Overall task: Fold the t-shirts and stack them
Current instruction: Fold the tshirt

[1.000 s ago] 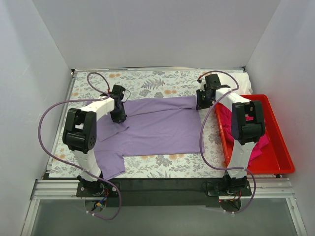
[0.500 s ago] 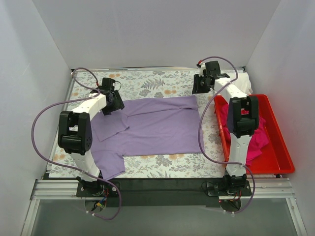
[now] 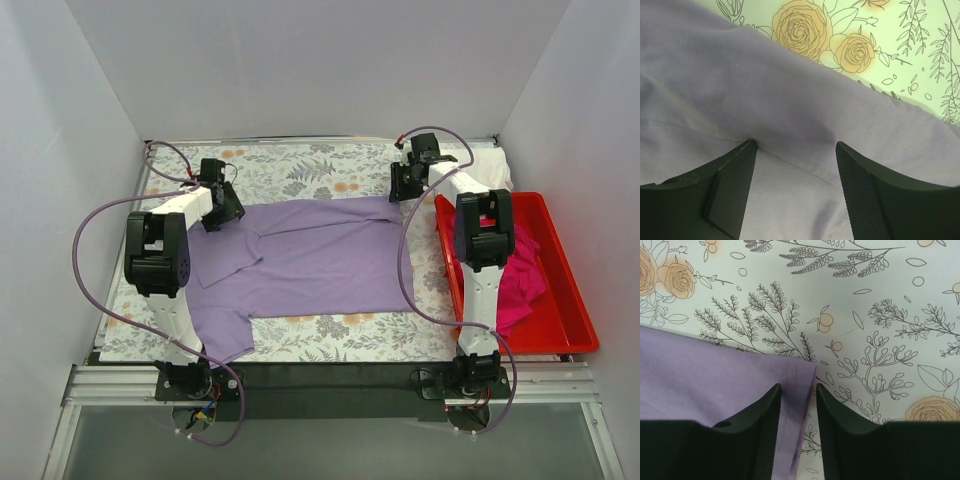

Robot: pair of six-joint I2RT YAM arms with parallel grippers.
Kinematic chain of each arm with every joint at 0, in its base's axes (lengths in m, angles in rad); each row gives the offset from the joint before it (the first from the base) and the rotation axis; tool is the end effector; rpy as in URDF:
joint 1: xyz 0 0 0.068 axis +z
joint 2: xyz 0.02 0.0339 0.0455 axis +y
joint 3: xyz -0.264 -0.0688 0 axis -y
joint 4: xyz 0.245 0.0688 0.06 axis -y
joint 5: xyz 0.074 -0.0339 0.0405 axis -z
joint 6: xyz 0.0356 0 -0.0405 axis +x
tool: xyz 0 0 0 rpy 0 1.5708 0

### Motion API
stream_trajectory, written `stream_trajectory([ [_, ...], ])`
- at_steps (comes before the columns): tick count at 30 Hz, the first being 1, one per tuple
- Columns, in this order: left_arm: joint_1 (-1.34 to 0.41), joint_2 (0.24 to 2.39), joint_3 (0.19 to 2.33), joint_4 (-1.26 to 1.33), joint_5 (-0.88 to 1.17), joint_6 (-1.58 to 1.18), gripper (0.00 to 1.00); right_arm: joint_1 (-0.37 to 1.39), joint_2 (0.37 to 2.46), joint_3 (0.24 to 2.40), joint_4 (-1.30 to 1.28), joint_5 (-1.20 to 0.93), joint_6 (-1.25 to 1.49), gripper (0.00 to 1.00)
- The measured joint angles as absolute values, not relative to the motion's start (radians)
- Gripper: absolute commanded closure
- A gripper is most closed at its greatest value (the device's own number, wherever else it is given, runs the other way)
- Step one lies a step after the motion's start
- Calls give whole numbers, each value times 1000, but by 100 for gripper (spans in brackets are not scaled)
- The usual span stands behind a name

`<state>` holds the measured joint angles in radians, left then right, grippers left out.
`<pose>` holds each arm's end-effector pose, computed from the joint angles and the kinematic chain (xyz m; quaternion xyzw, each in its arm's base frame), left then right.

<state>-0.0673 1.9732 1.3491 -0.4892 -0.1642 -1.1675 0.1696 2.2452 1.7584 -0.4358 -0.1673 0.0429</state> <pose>0.4049 -0.0215 0.1640 -0.5233 0.8177 -0.0657 0.2305 0.4872 0.0894 0.1711 -0.0864 0.9410 0.1124 0.3071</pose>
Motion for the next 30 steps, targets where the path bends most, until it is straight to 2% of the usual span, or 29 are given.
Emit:
stream_trajectory([
  [1, -67, 1973, 1349, -485, -166, -1168, 39, 170, 2251, 1763, -435, -167, 41, 81],
  [3, -65, 1975, 1349, -484, -167, -1168, 39, 169, 2262, 1768, -430, -168, 38, 89],
  [4, -64, 1975, 1349, -484, -167, -1168, 39, 167, 2265, 1772, -430, -169, 41, 97],
  [5, -62, 1975, 1349, -484, -167, -1168, 39, 164, 2267, 1773, -428, -172, 40, 99],
  [20, -48, 2033, 1414, -443, -130, -1147, 39, 104, 2335, 1873, -427, -217, 73, 97],
  [21, -47, 2043, 1428, -440, -126, -1144, 39, 104, 2341, 1882, -428, -219, 73, 95],
  [25, -45, 2095, 1502, -430, -112, -1138, 37, 99, 2372, 1927, -427, -234, 73, 78],
  [28, -41, 2120, 1538, -414, -96, -1138, 36, 93, 2380, 1948, -425, -237, 72, 73],
  [30, -39, 2121, 1540, -413, -86, -1139, 35, 88, 2379, 1951, -424, -237, 72, 73],
])
